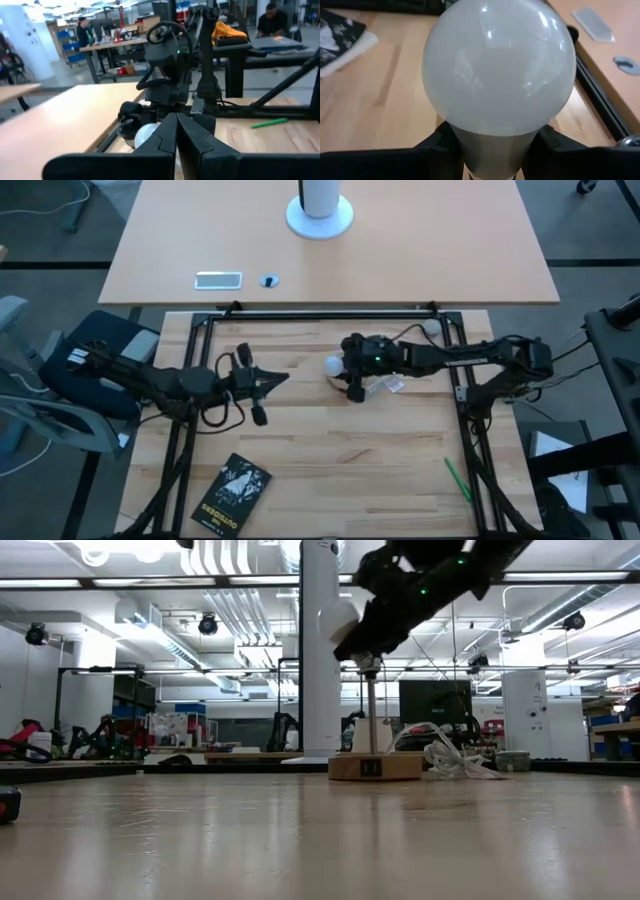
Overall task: Screw lightbulb
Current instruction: Remove the lightbulb from the lamp
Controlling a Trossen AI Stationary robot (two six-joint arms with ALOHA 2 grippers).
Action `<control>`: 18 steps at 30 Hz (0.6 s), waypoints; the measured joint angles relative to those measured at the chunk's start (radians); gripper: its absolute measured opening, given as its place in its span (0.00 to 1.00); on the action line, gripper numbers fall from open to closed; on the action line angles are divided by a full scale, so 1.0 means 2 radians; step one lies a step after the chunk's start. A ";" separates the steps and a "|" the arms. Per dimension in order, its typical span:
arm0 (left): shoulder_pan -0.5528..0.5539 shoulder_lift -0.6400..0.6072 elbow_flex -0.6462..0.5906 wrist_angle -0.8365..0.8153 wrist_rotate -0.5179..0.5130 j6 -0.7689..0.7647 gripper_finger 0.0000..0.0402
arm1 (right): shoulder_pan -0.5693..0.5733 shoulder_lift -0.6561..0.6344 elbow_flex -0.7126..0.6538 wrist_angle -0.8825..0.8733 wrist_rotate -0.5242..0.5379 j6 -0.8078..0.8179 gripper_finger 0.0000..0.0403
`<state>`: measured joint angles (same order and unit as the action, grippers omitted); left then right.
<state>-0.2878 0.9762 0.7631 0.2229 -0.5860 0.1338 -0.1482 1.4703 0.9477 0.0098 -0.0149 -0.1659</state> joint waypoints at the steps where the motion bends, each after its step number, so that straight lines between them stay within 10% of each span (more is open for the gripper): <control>1: 0.000 -0.007 -0.011 0.006 0.000 -0.010 0.00 | 0.000 0.011 0.012 -0.012 0.001 0.000 0.31; 18: 0.000 -0.049 -0.072 0.073 0.015 -0.068 0.00 | 0.028 0.058 0.127 -0.150 0.083 -0.065 0.31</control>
<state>-0.2878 0.8788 0.6190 0.3682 -0.5555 -0.0012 -0.0928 1.5871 1.2007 -0.2910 0.1520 -0.2964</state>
